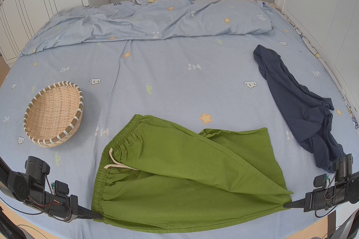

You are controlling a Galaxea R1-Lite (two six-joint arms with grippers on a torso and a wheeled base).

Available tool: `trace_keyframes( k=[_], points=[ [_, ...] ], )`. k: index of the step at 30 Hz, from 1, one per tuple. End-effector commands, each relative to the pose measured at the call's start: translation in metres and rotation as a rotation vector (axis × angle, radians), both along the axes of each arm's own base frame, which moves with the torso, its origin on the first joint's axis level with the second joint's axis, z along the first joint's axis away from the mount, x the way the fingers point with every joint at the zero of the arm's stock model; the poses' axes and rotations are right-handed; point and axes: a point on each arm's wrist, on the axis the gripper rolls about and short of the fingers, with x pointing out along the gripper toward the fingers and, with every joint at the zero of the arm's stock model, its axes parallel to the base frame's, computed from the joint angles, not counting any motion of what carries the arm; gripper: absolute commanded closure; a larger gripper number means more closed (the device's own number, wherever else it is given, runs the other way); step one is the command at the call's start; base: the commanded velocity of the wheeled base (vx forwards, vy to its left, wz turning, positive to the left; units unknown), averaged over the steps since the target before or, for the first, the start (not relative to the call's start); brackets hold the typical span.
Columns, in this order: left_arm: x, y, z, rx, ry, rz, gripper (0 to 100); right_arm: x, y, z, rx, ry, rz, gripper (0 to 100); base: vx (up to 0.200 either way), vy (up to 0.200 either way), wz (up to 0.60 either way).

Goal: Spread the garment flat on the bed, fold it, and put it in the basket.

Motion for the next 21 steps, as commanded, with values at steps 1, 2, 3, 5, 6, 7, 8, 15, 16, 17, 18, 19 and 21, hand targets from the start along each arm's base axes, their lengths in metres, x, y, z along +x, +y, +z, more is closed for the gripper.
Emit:
trace_keyframes(
  k=[1, 2, 3, 5, 6, 7, 8, 15, 16, 17, 18, 19, 21],
  points=[
    [-0.0021, -0.0009, 0.0008, 0.019, 0.012, -0.024, 100, -0.0034, 0.0023, -0.0052, 0.005, 0.037, 0.014, 100, 0.0, 0.0, 0.0],
    [-0.0027, -0.0005, 0.0005, 0.037, 0.015, -0.034, 100, -0.0032, 0.0027, -0.0059, 0.006, 0.042, 0.017, 100, 0.0, 0.0, 0.0],
    [-0.004, -0.0004, 0.0001, 0.057, 0.024, -0.045, 100, -0.0031, 0.0027, -0.0062, 0.006, 0.043, 0.017, 100, 0.0, 0.0, 0.0],
    [-0.0057, 0.0009, -0.0003, 0.108, 0.043, -0.067, 100, -0.0031, 0.0027, -0.0062, 0.006, 0.043, 0.017, 100, 0.0, 0.0, 0.0],
    [-0.0056, 0.0012, -0.0001, 0.115, 0.044, -0.07, 100, -0.0031, 0.0027, -0.0062, 0.006, 0.043, 0.017, 100, 0.0, 0.0, 0.0],
    [-0.0059, 0.0019, 0.0005, 0.131, 0.062, -0.092, 100, -0.003, 0.0027, -0.0072, 0.009, 0.052, 0.017, 100, 0.0, 0.0, 0.0],
    [-0.0057, 0.0024, 0.0015, 0.131, 0.067, -0.101, 100, -0.0026, 0.0028, -0.0093, 0.01, 0.065, 0.02, 100, 0.0, 0.0, 0.0],
    [-0.0038, 0.0025, 0.0036, 0.129, 0.09, -0.12, 100, -0.0011, 0.0064, -0.0144, 0.011, 0.093, 0.047, 100, 0.0, 0.0, 0.0],
    [-0.0039, 0.0026, 0.0039, 0.131, 0.089, -0.12, 100, -0.0011, 0.0064, -0.0144, 0.011, 0.093, 0.047, 100, 0.0, 0.0, 0.0],
    [-0.0038, 0.0026, 0.0036, 0.131, 0.089, -0.121, 100, -0.0011, 0.0064, -0.0142, 0.011, 0.091, 0.047, 100, 0.0, 0.0, 0.0],
    [-0.0038, 0.0024, 0.0036, 0.133, 0.089, -0.122, 100, -0.0011, 0.0064, -0.014, 0.013, 0.09, 0.046, 0, 0.0, 0.0, 0.0],
    [-0.0042, 0.0023, 0.0037, 0.133, 0.088, -0.123, 0, -0.0011, 0.0062, -0.0137, 0.013, 0.089, 0.045, 0, 0.0, 0.0, 0.0],
    [-0.0042, 0.0025, 0.0037, 0.134, 0.084, -0.126, 0, -0.0013, 0.006, -0.0131, 0.015, 0.087, 0.043, 0, 0.0, 0.0, 0.0]
  ],
)
